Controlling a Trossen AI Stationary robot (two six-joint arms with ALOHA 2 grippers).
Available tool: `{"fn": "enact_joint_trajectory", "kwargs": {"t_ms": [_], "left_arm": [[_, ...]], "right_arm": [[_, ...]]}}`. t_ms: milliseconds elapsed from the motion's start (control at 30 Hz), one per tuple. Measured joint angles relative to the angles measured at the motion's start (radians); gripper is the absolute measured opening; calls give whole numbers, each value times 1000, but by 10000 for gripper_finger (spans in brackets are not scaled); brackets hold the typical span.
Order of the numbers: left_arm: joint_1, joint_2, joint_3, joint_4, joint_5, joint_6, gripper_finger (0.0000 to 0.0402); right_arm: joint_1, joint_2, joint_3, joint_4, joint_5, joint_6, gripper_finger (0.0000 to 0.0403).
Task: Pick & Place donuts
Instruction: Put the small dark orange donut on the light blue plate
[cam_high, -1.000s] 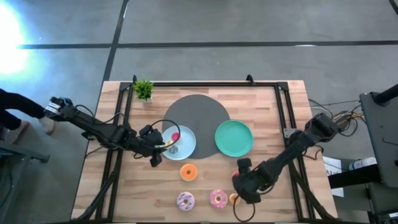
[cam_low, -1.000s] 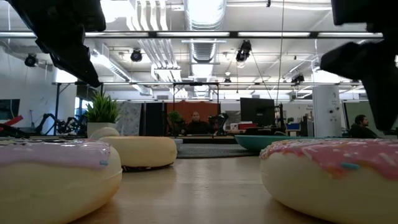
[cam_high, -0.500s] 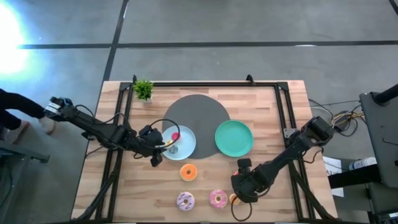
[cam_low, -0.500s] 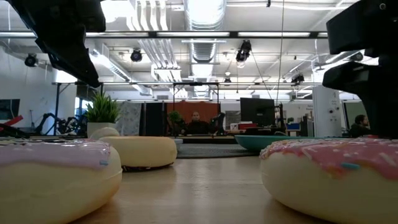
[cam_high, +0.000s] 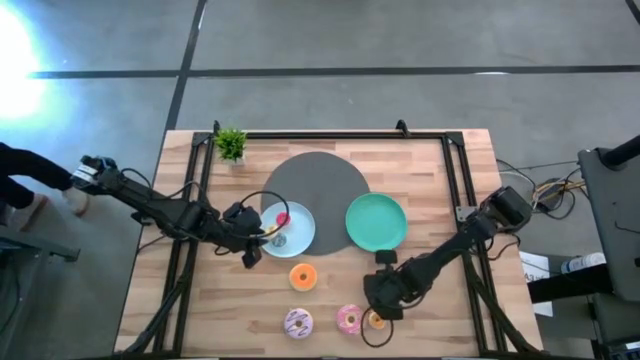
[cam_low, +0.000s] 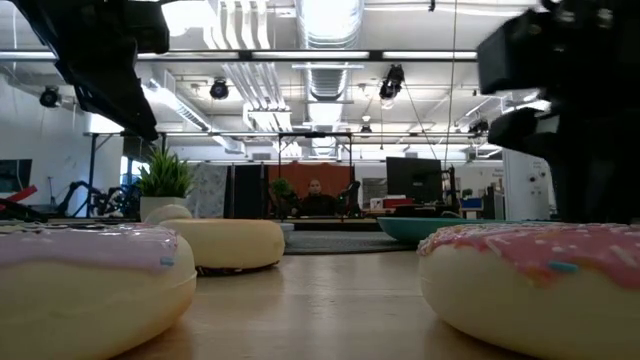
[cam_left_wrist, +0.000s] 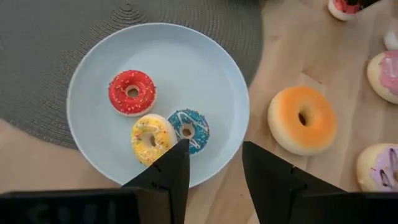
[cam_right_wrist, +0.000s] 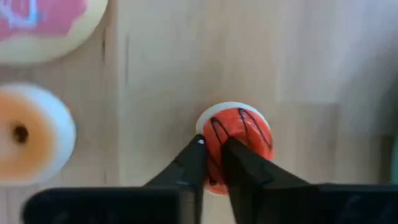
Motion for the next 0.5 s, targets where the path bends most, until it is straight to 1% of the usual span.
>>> {"fn": "enact_joint_trajectory", "kwargs": {"t_ms": [67,167,233,367,500], "left_arm": [[-5,-2,2,1,15,-11,121],[-26,-7,2,-16,21,-50,121],[-48,-12,2,-37,11,-79,121],[-102,-20,2,-69,-55,-157,121],[-159,-22,2,-78,-119,-236,121]], "right_arm": [[-27,-16,18,-4,16,-10,17],[-96,-39,53,6,47,-82,14],[-163,-40,82,27,39,-148,14],[-303,-26,152,144,-45,-320,13],[-413,65,265,177,-128,-427,13]]}}
